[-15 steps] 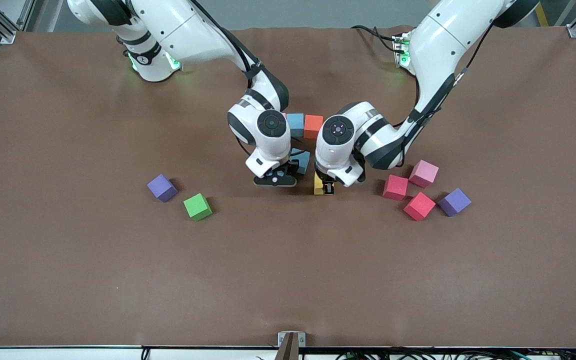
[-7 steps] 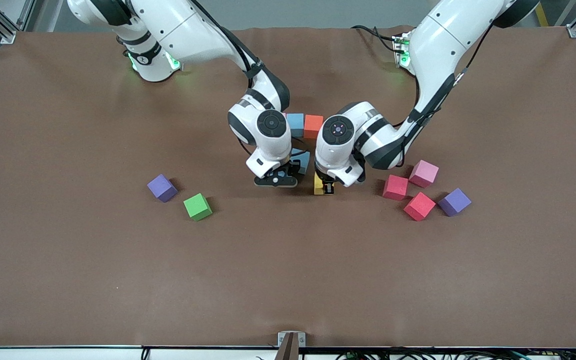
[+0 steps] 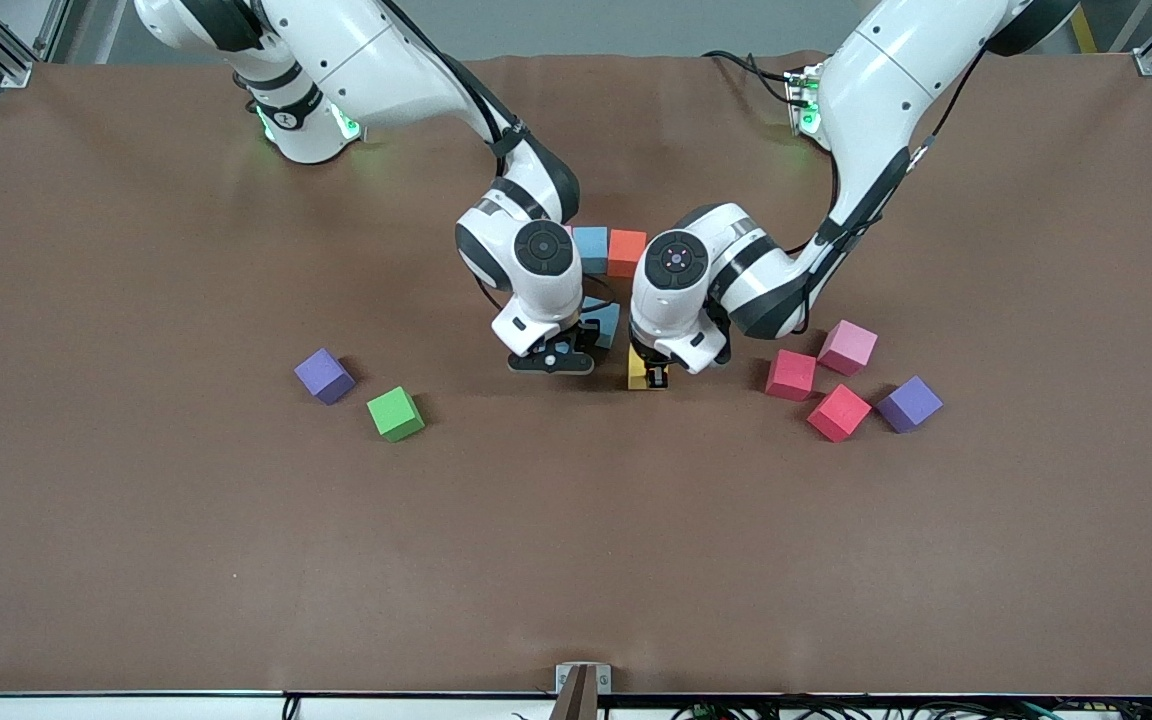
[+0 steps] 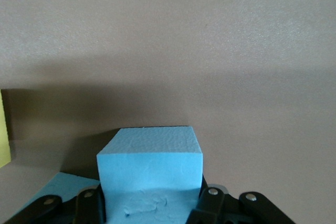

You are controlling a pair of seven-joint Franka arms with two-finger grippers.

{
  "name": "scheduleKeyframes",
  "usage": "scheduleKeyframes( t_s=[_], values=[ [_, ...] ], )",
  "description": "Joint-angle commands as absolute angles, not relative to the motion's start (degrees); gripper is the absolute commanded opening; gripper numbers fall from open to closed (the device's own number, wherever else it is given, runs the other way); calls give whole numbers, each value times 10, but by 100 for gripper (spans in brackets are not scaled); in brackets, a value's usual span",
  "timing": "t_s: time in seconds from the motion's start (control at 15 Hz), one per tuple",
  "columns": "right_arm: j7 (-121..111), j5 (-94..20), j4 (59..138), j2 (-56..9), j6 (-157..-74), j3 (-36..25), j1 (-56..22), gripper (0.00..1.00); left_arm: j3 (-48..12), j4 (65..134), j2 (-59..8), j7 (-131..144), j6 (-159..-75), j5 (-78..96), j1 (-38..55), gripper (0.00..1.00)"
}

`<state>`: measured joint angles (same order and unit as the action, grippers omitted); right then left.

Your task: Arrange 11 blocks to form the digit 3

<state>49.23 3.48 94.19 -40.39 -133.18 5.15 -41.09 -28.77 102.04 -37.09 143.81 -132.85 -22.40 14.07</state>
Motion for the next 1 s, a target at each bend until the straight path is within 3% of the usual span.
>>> scheduleKeyframes(
  t_s=[0.0,0.53,0.6,0.67,0.74,0.94],
  values=[
    [493,27,953,-395,-1330,54,-410,15,-287,1017,-371,1434,-1332,-235,141,27],
    [494,27,952,-395,-1332,54,-410,17,-287,1017,-371,1434,-1332,-235,141,27],
    [490,27,949,-395,-1327,54,-406,25,-287,1017,-371,1434,-1332,-235,141,27],
    [488,28,949,-395,-1323,54,-405,93,-287,1017,-371,1434,-1332,-235,141,27],
    [488,28,949,-395,-1317,54,-405,100,-287,1017,-371,1434,-1332,-235,141,27],
    [490,28,948,-395,-1314,54,-406,100,-287,1018,-371,1434,-1332,-235,141,27]
  ],
)
